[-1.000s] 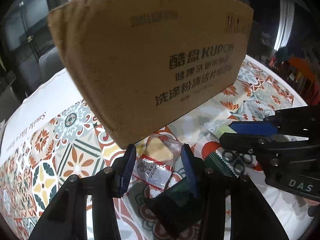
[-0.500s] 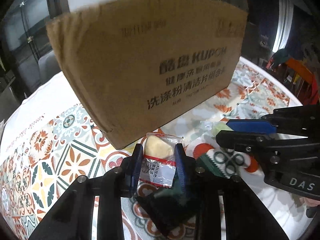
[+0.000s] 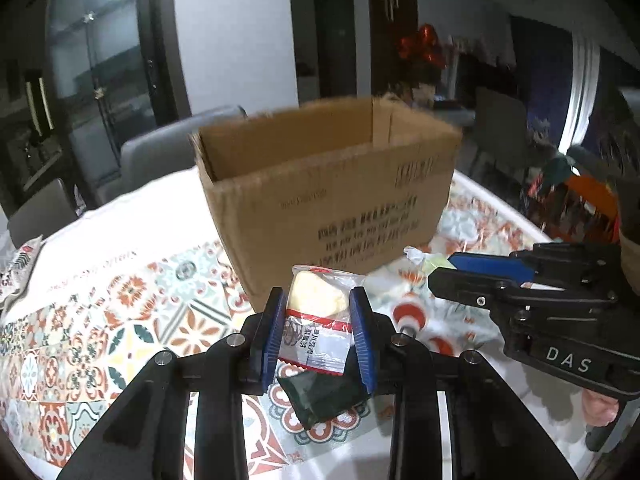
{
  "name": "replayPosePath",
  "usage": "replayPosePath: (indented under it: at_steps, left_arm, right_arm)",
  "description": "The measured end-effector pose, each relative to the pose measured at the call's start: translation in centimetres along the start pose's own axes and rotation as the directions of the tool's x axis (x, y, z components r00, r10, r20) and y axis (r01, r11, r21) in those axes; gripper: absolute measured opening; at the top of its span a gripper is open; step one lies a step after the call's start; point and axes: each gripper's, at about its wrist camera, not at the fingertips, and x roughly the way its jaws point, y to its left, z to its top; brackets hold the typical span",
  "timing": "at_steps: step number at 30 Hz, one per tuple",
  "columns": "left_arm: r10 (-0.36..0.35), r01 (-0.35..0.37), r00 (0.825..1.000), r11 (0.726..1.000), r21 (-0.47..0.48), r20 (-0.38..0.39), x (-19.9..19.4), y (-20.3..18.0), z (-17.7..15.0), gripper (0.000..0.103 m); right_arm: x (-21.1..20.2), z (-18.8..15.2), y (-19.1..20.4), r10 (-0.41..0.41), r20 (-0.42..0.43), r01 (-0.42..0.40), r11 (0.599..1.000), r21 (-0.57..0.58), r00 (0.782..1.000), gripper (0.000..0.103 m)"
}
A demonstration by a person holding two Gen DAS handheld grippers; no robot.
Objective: Organize snacks
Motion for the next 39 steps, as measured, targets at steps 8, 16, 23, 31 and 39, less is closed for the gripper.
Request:
replayPosePath:
  at_steps: [8, 16, 23, 31, 39]
  left_arm:
    - [0.038, -0.035, 0.994, 0.999, -0.032, 0.102, -4.3, 0.6, 3.6, 0.032]
    - [0.074, -0.067, 0.984, 0.997, -0.048, 0.159, -5.8, 1.2, 7.6, 0.032]
    - [0.088, -0.078, 0.984, 0.995, -0.065, 0.158, -4.6, 2.2, 10.9, 0.032]
    - [0.063, -0.053, 0.992, 0.994, -0.098, 0.105, -1.2, 3.8, 13.2, 0.032]
    - [0.089, -0.081, 0.994, 0.989, -0.121, 0.064, 1.4, 4.4, 14.4, 0.053]
  right_arm:
    - [-3.8, 3.5, 1.3, -0.009, 0.099, 0.014, 0.999, -0.043, 0.995, 0.019]
    - [-5.8, 7.5, 1.8, -0.015, 0.152, 0.030, 0.994, -0.101, 0.988, 0.019]
    - [-5.3, 11.5, 1.2, -0.031, 0.157, 0.053, 0.989, -0.139, 0.987, 0.019]
    - [-2.9, 14.1, 0.2, -0.048, 0.131, 0.069, 0.985, -0.159, 0.990, 0.019]
    - [-0.5, 15.8, -0.5, -0.061, 0.118, 0.081, 0.982, -0.168, 0.991, 0.027]
